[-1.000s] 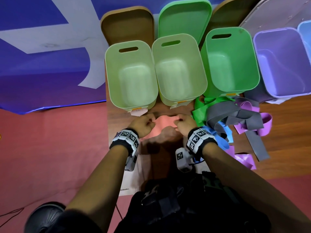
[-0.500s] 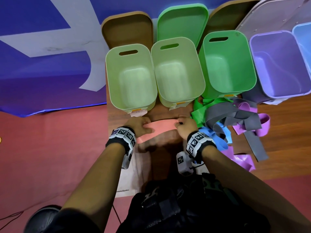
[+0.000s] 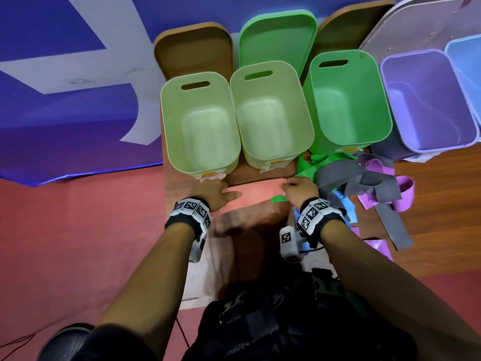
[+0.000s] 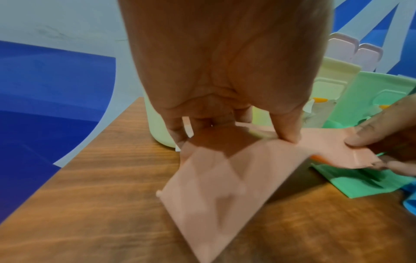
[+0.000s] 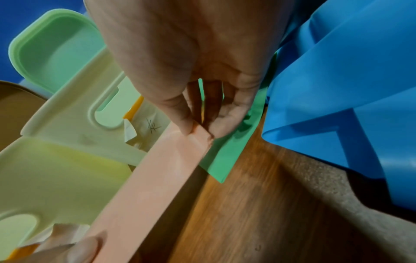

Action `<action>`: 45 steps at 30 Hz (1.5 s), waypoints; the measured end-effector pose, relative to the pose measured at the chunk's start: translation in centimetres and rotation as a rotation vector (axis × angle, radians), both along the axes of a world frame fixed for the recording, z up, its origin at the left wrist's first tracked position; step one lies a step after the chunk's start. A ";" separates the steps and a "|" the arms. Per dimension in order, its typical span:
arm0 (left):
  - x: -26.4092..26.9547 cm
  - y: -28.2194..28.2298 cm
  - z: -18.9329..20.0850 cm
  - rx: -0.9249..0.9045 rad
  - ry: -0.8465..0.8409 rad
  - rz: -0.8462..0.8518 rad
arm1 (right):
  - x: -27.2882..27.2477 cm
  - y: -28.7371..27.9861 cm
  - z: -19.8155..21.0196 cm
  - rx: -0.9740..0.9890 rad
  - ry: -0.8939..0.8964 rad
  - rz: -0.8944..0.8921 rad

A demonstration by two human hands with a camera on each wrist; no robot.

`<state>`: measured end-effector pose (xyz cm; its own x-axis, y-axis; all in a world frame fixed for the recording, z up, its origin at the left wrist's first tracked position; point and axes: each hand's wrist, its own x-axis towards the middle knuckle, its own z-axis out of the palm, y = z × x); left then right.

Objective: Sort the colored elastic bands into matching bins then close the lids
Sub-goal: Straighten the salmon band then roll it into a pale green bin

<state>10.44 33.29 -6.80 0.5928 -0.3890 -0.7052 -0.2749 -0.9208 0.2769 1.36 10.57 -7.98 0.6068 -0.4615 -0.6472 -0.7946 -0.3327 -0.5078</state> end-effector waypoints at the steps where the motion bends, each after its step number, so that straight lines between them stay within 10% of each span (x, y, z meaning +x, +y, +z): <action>1: 0.0 0.1 0.0 -0.003 0.008 0.005 | -0.1 -0.1 -0.2 0.023 -0.018 -0.024; 45: -0.1 4.1 -3.0 -0.070 -0.012 0.291 | 0.4 -0.8 -2.1 0.255 -0.138 -0.411</action>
